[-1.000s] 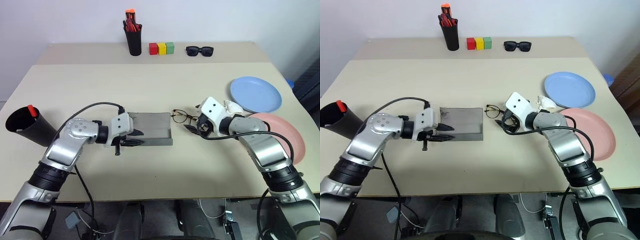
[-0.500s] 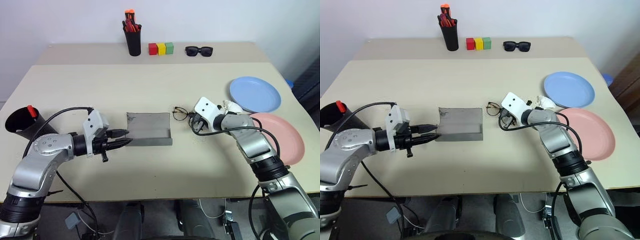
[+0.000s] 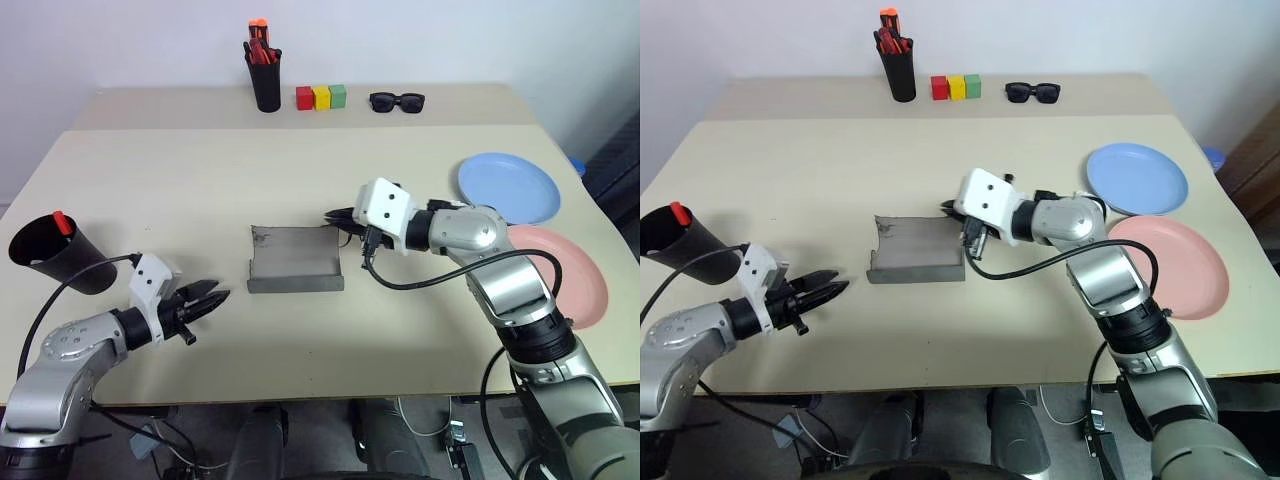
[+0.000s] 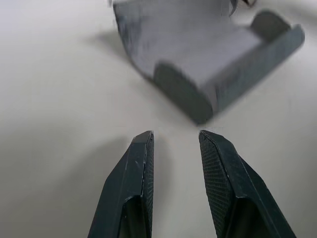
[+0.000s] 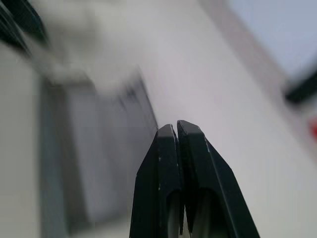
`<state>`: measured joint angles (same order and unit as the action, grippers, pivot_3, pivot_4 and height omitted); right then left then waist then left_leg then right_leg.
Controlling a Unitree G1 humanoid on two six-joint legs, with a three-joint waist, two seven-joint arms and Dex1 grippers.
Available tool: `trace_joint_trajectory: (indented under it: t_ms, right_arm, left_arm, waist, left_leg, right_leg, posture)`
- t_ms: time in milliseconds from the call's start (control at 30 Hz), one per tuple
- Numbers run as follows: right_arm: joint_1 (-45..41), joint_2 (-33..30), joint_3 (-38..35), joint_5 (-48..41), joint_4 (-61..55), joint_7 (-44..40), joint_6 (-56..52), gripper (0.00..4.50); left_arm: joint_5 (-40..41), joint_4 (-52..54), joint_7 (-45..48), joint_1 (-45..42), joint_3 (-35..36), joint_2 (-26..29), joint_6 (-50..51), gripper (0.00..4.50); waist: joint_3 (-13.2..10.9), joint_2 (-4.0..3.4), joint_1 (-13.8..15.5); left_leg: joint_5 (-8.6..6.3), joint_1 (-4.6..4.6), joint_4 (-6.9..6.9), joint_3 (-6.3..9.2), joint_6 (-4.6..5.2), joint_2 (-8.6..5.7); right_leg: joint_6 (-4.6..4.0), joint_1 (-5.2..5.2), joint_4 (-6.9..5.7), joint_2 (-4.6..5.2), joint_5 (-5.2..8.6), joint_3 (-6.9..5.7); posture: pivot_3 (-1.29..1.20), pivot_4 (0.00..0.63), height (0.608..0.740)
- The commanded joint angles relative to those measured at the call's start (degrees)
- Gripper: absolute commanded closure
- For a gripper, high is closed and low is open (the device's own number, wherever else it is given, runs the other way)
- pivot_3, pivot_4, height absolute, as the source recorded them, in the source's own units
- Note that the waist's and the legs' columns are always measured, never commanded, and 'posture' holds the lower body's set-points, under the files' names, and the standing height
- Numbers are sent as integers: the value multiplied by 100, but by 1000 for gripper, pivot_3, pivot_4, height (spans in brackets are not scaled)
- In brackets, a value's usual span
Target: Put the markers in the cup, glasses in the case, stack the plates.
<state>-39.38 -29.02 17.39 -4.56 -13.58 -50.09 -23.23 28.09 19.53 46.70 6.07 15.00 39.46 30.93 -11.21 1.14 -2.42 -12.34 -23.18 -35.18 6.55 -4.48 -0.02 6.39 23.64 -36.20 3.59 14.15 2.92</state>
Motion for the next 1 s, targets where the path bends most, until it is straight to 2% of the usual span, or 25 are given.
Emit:
trace_joint_trajectory:
  t_ms: [33,133,200,233,300,467,600,1000]
  right_arm:
    - [-138,329,416,276,314,89,196,4444]
    - [-268,435,542,609,957,229,585,4444]
    - [-347,393,379,536,1183,165,525,4444]
    - [-365,370,265,452,1192,129,442,4211]
    - [-342,210,126,398,1085,15,440,3598]
    - [-239,-344,-46,628,771,-103,749,1186]
    - [-311,-514,143,1146,1331,78,1144,1186]
    - [-871,25,471,2044,3712,736,2352,1186]
  left_arm:
    - [43,271,-8,32,221,113,-127,3077]
    - [19,328,-109,40,222,103,-122,3077]
    - [53,413,-160,62,217,89,-96,3077]
    - [67,452,-178,70,209,83,-88,3077]
    - [115,549,-204,66,167,75,-38,3077]
    - [206,762,-300,-9,63,47,106,3077]
    - [236,813,-323,-56,4,46,131,3077]
    - [385,975,-260,13,52,77,87,3077]
  waist:
    - [1,2,10]
    - [0,0,3]
    - [-1,-1,4]
    - [-1,-2,3]
    - [-1,-2,0]
    - [-2,-3,-2]
    - [-2,-3,-28]
    - [-3,-4,-16]
  left_leg:
    - [0,2,-3,0,0,0]
    - [0,2,-4,-1,0,-2]
    - [0,2,-3,-1,-1,-2]
    - [0,1,-3,-1,-1,-2]
    - [0,1,-1,-1,-1,-1]
    - [0,2,4,-1,-1,-1]
    - [0,6,4,-4,0,-1]
    - [0,8,3,-7,0,-1]
  right_leg:
    - [-2,-6,4,1,1,0]
    - [-4,-7,7,3,0,1]
    - [-3,-6,6,2,0,0]
    - [-3,-5,6,2,0,0]
    - [-2,-4,6,2,-1,1]
    - [0,-2,6,2,-1,0]
    - [-2,-2,4,1,-1,1]
    - [-2,-5,4,1,-2,3]
  posture:
    - [0,150,740]
    - [0,150,740]
    - [0,150,740]
    - [0,150,740]
    - [0,150,740]
    - [0,150,740]
    - [0,150,740]
    - [0,150,740]
